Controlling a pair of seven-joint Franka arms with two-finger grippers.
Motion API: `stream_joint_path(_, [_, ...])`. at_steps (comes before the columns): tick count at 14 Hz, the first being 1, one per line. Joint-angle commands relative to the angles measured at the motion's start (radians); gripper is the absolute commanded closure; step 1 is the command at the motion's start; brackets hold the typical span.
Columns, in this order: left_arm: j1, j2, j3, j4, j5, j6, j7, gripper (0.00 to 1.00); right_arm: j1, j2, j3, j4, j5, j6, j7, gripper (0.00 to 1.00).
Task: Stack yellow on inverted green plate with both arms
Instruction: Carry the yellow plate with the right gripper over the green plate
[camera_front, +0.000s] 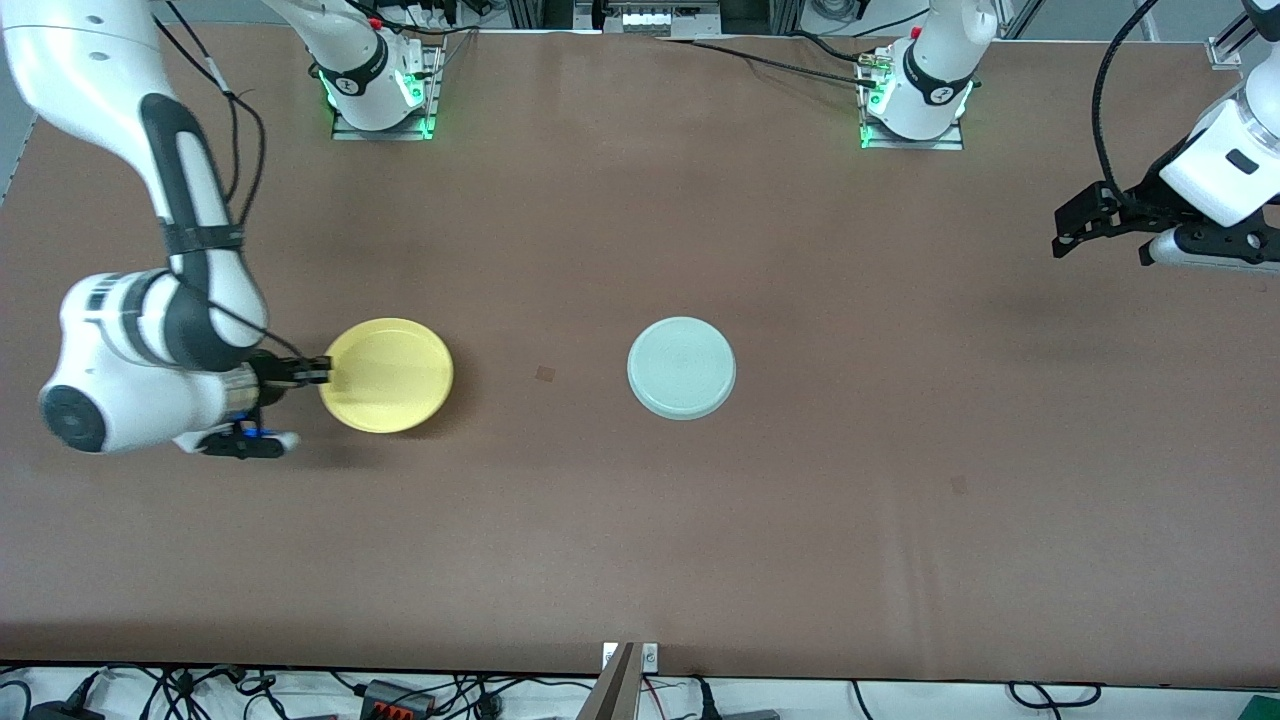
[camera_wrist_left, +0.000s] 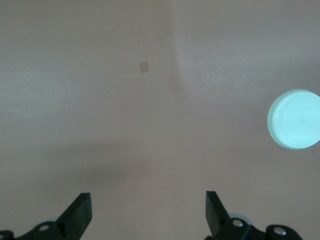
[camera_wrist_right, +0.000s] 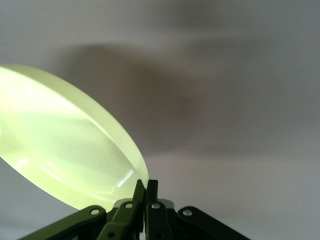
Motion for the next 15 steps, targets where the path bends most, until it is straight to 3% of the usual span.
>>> stream_joint_path(1, [-0.012, 0.031, -0.006, 0.054, 0.000, -0.006, 0.013, 0.00, 0.136, 0.019, -0.005, 0.041, 0.027, 0.022, 0.144, 1.00])
stream_joint_path(4, [-0.011, 0.036, -0.007, 0.057, 0.003, -0.037, 0.016, 0.00, 0.205, 0.031, -0.001, 0.052, 0.219, 0.083, 0.217, 1.00])
stream_joint_path(7, [-0.011, 0.039, -0.007, 0.066, 0.003, -0.040, 0.016, 0.00, 0.294, 0.056, 0.002, 0.070, 0.259, 0.163, 0.335, 1.00])
stream_joint_path(9, [-0.006, 0.051, -0.004, 0.083, 0.003, -0.040, 0.017, 0.00, 0.347, 0.076, 0.015, 0.064, 0.384, 0.241, 0.372, 1.00])
stream_joint_path(11, [-0.006, 0.062, -0.004, 0.092, 0.003, -0.040, 0.017, 0.00, 0.409, 0.090, 0.015, 0.063, 0.416, 0.260, 0.395, 1.00])
stream_joint_path(15, [-0.008, 0.062, -0.007, 0.098, 0.003, -0.043, 0.016, 0.00, 0.433, 0.142, 0.015, 0.061, 0.423, 0.306, 0.428, 1.00])
